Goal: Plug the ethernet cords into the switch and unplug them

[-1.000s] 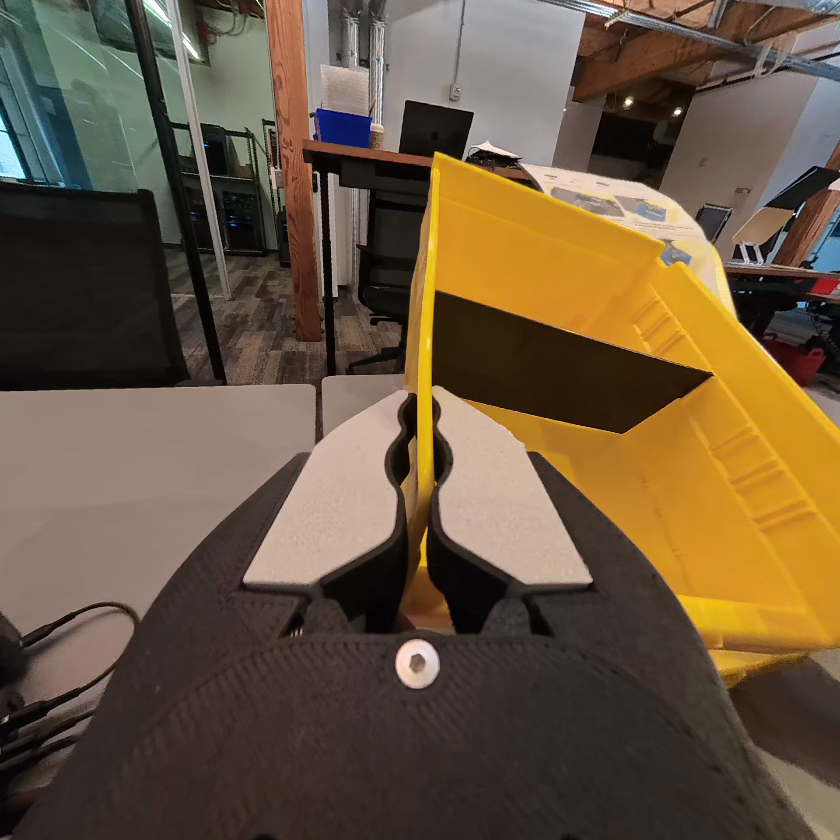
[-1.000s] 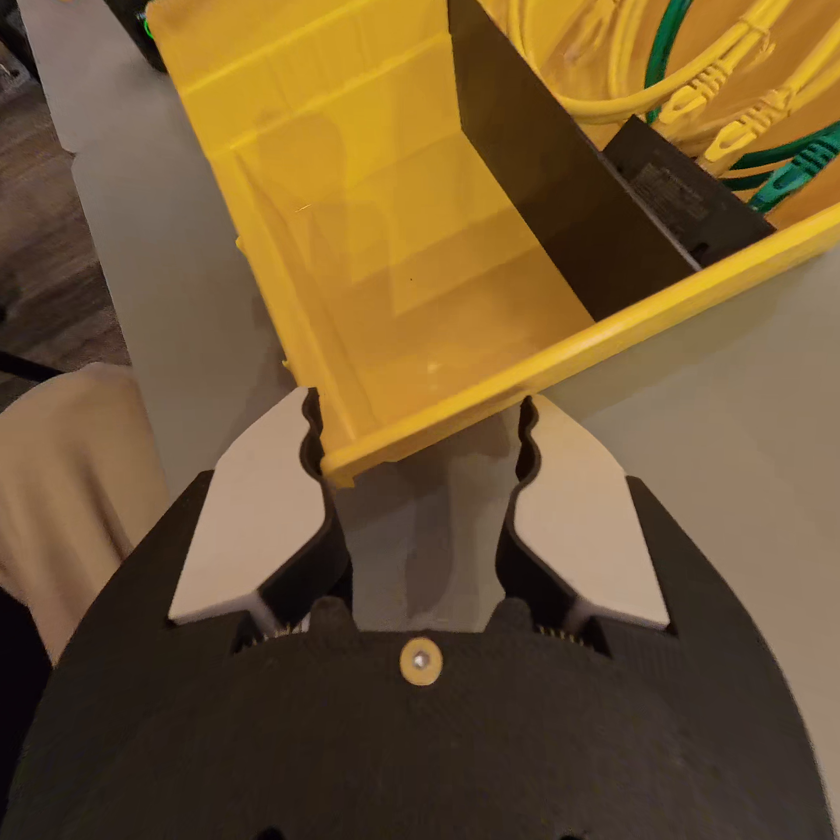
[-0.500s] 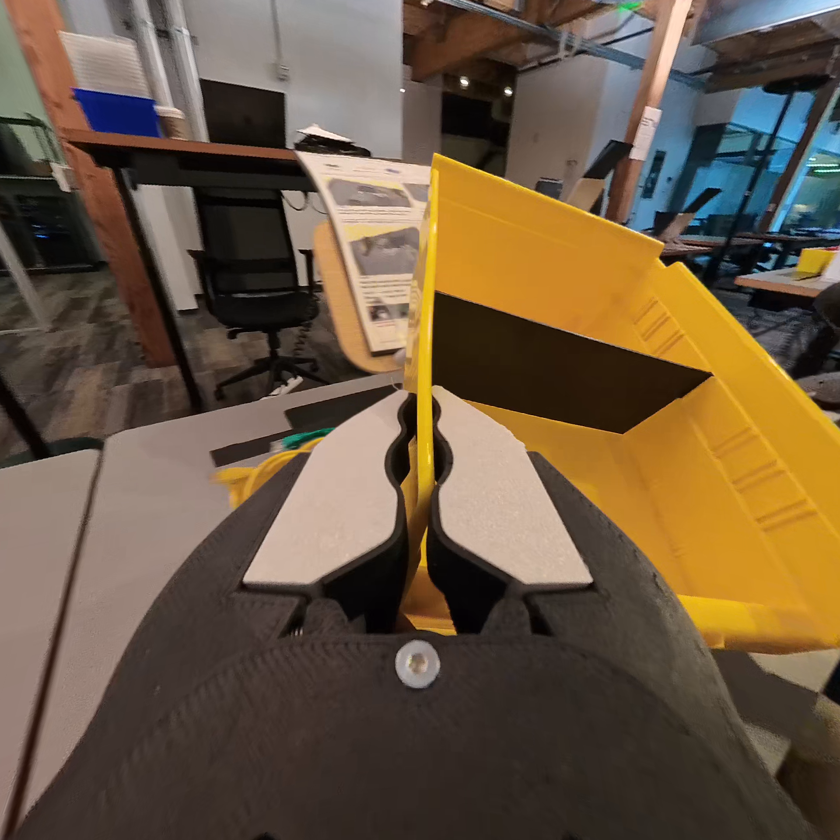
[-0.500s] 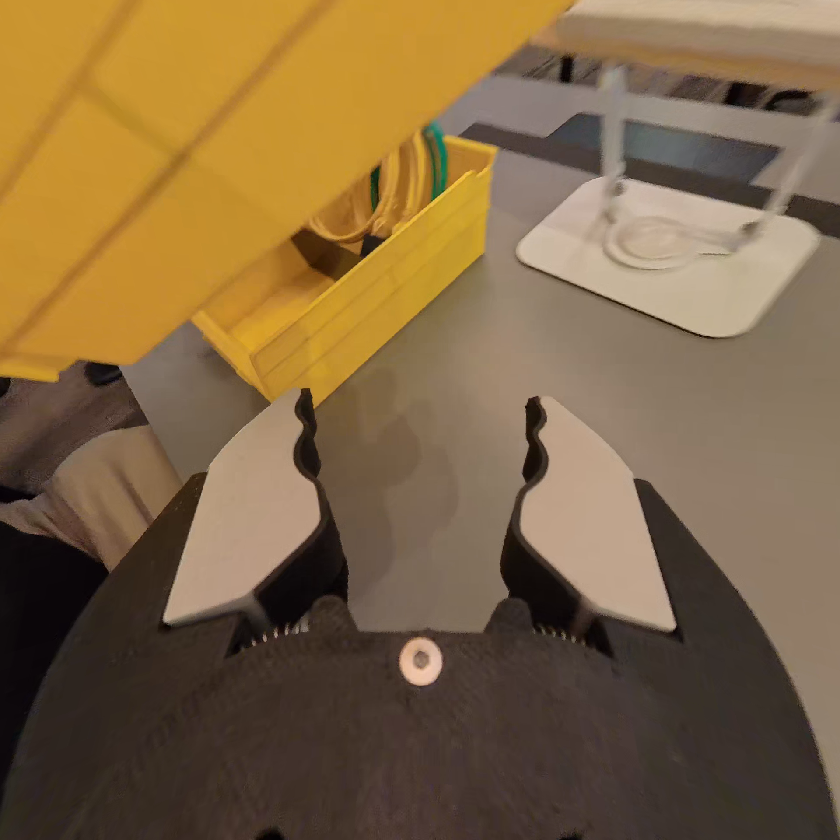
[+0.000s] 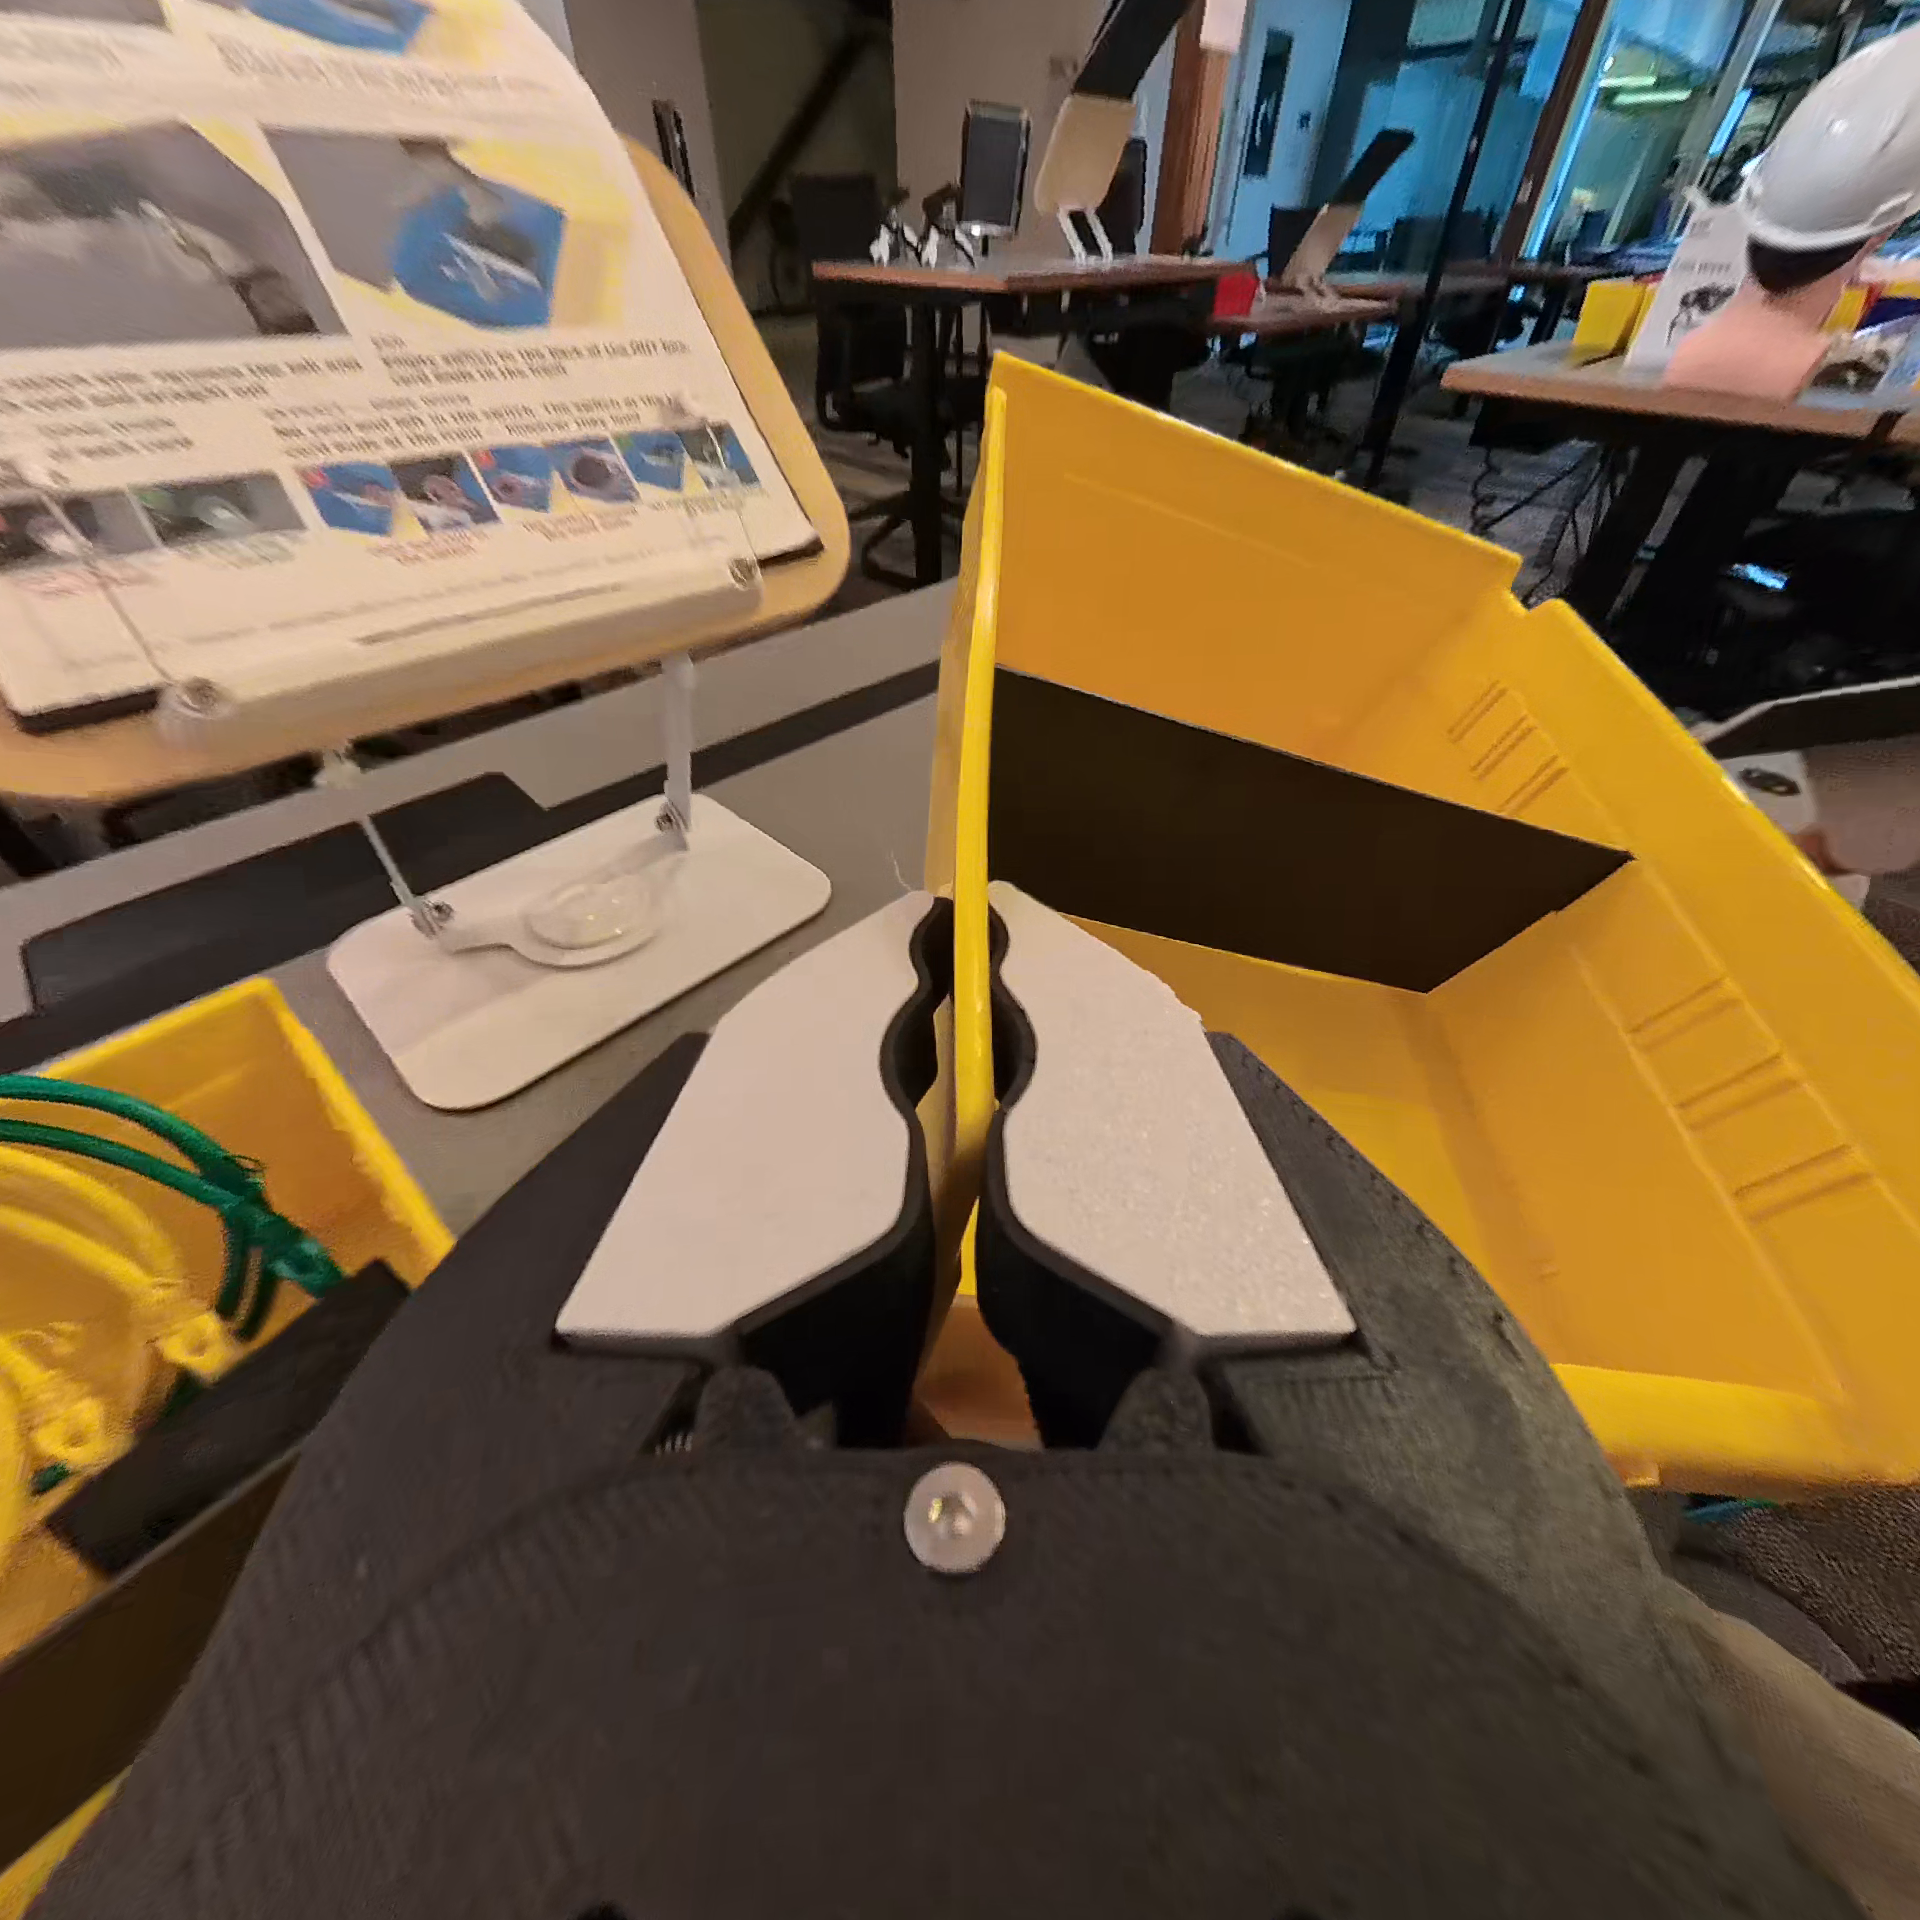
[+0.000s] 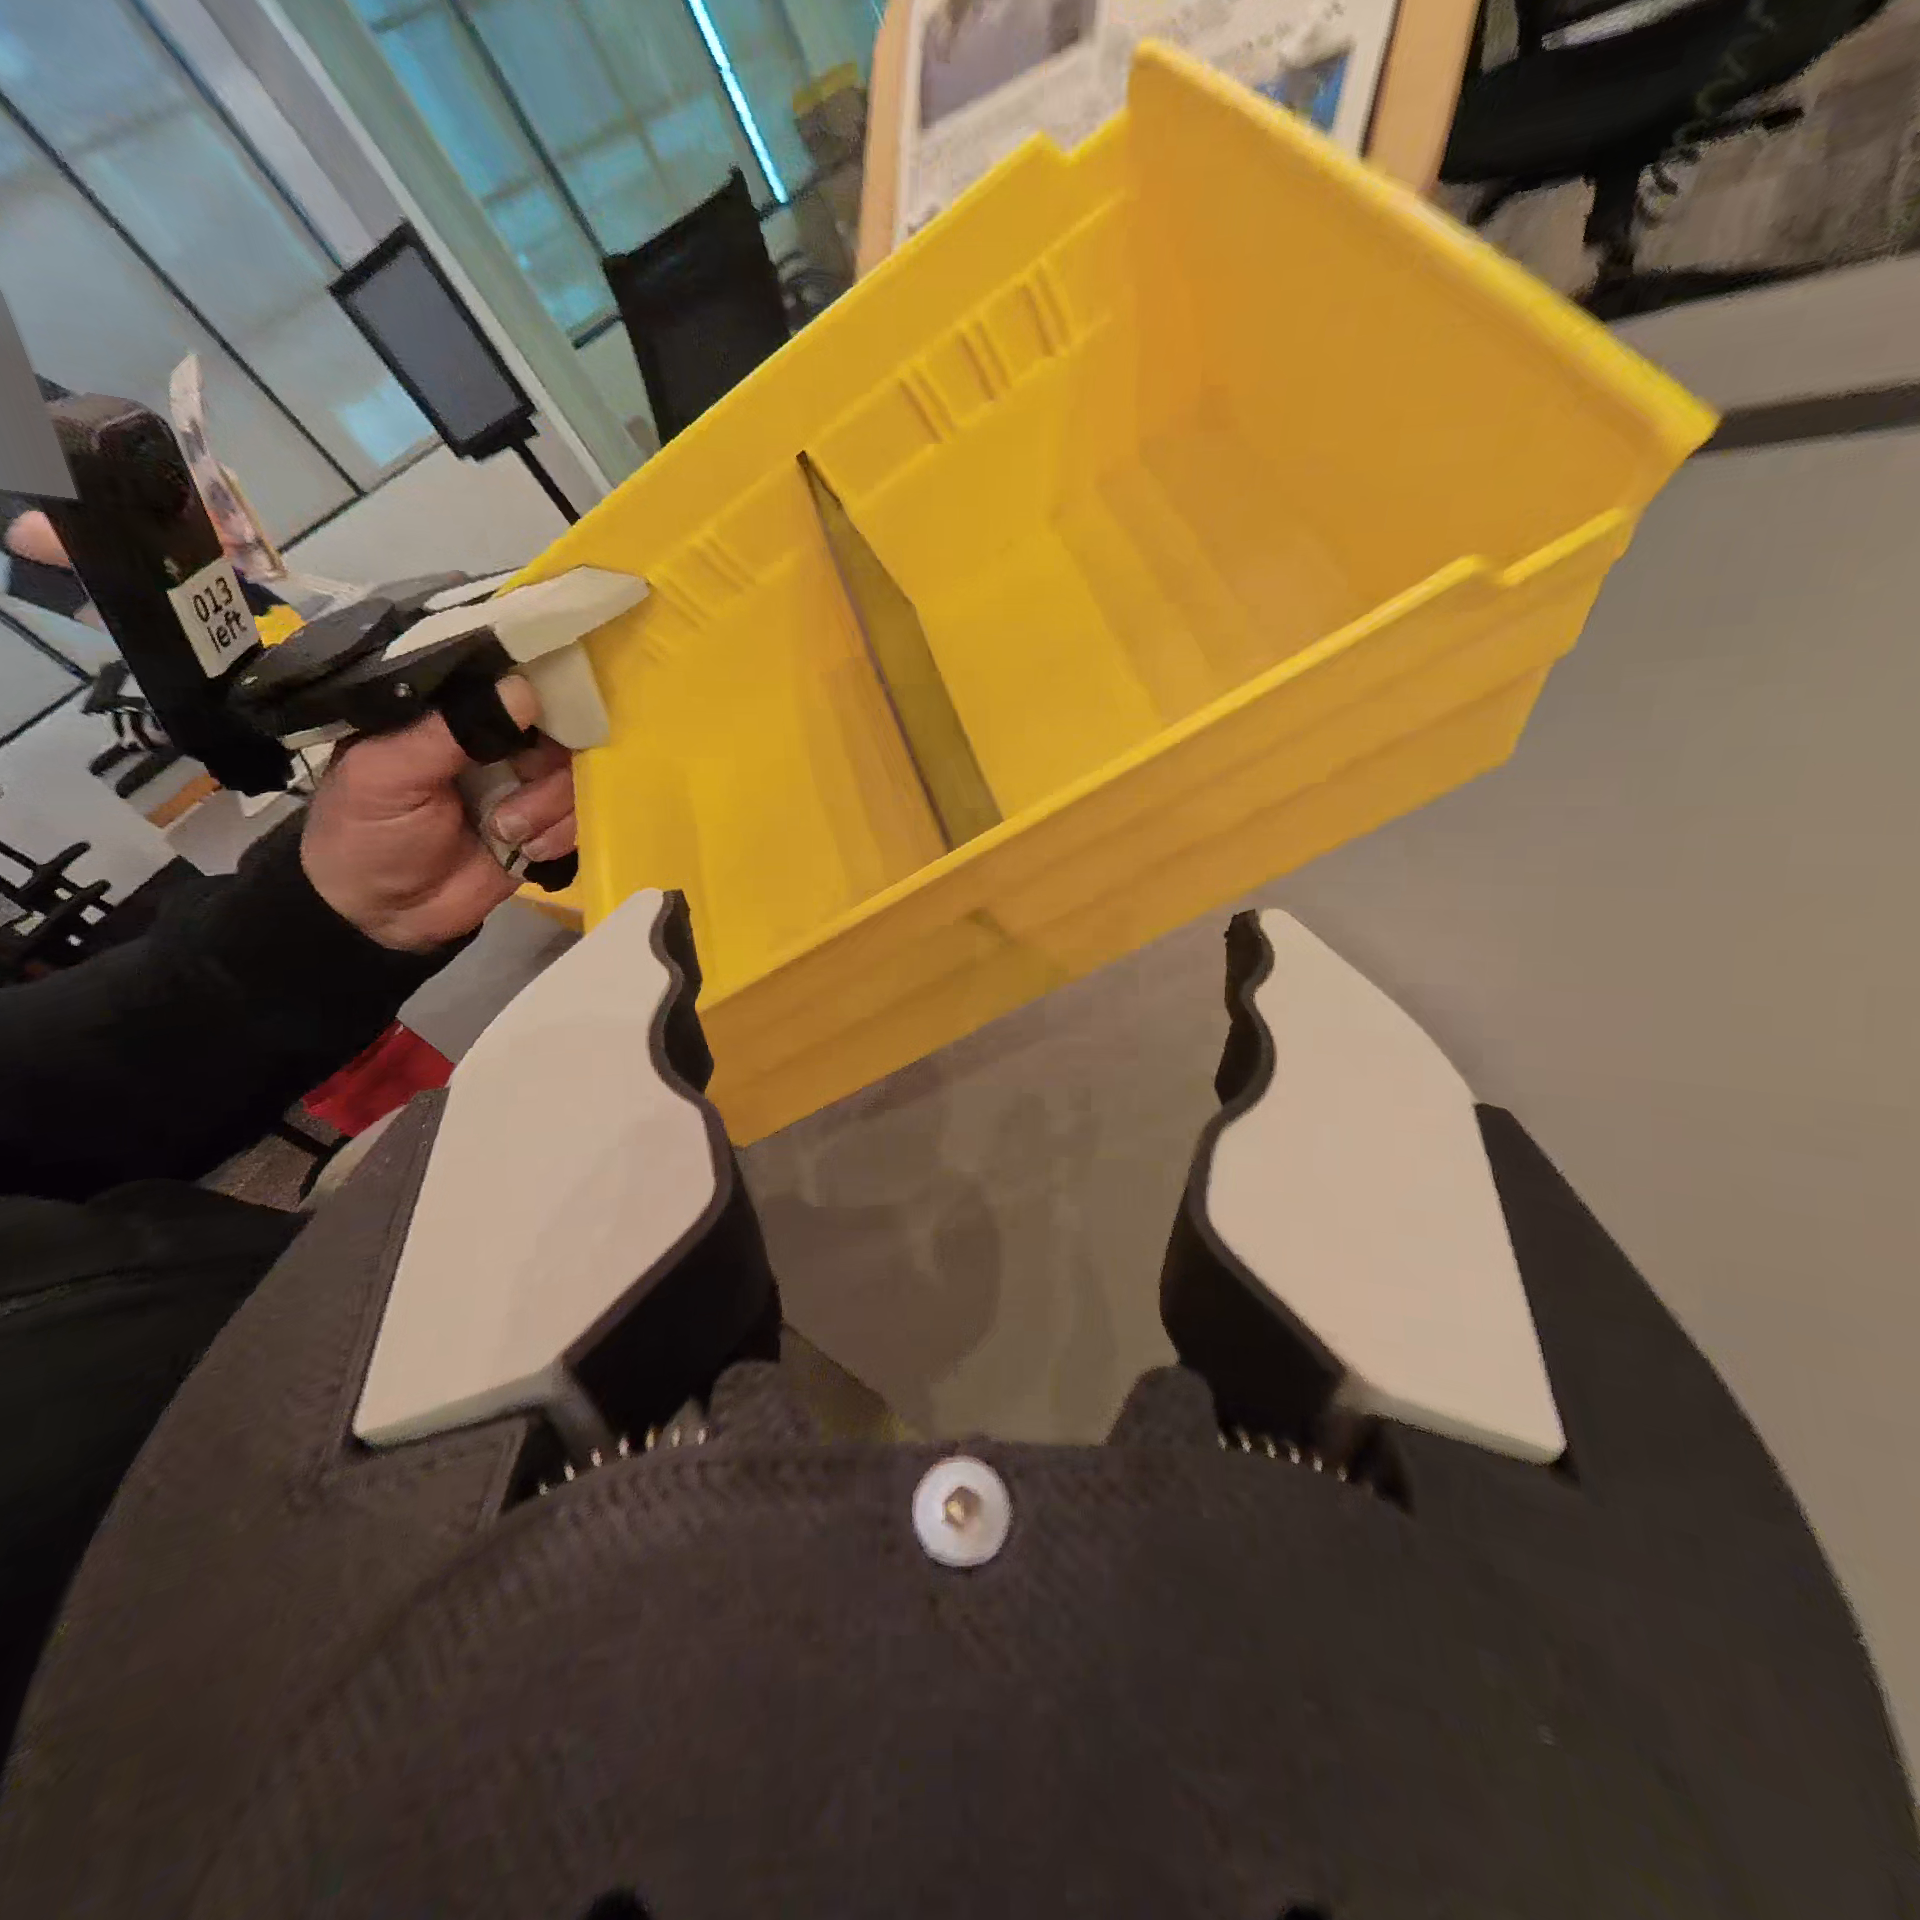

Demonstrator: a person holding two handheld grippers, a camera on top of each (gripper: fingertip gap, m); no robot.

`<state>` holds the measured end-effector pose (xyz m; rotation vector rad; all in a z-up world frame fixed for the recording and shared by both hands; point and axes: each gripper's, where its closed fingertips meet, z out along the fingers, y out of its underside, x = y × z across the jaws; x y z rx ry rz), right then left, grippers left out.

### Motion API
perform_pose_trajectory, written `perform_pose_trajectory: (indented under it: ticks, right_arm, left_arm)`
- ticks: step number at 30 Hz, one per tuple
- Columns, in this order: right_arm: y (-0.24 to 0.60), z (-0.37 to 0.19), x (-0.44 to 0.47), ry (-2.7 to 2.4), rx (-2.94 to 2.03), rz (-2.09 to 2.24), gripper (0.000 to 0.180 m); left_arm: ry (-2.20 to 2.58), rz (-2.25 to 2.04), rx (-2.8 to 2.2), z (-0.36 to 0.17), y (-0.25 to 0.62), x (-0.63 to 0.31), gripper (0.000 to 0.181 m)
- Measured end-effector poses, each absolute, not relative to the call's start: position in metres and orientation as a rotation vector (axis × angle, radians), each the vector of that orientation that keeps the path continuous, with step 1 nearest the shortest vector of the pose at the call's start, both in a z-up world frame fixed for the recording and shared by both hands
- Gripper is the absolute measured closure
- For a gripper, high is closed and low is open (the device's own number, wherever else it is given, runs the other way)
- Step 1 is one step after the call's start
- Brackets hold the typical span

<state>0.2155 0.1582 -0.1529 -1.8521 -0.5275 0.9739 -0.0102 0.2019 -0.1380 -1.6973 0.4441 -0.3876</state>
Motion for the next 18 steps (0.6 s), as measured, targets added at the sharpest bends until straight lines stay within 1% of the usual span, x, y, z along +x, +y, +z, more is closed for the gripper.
perform_pose_trajectory:
  ticks: [6, 10, 15, 18]
  right_arm:
    - [0.139, -0.209, 0.214, -0.547, -2.068, 0.9, 0.081]
    - [0.146, -0.239, 0.211, -0.548, -2.177, 0.79, 0.084]
    - [0.16, -0.26, 0.209, -0.61, -2.236, 0.649, 0.085]
    - [0.17, -0.259, 0.212, -0.602, -2.244, 0.645, 0.093]
  left_arm:
    - [0.426, -0.389, -1.799, -0.187, 0.218, 0.026, 0.178]
    - [0.437, -0.382, -1.861, -0.216, 0.223, 0.043, 0.178]
    - [0.428, -0.357, -1.875, -0.23, 0.231, 0.053, 0.178]
    - [0.406, -0.357, -1.919, -0.239, 0.236, 0.051, 0.179]
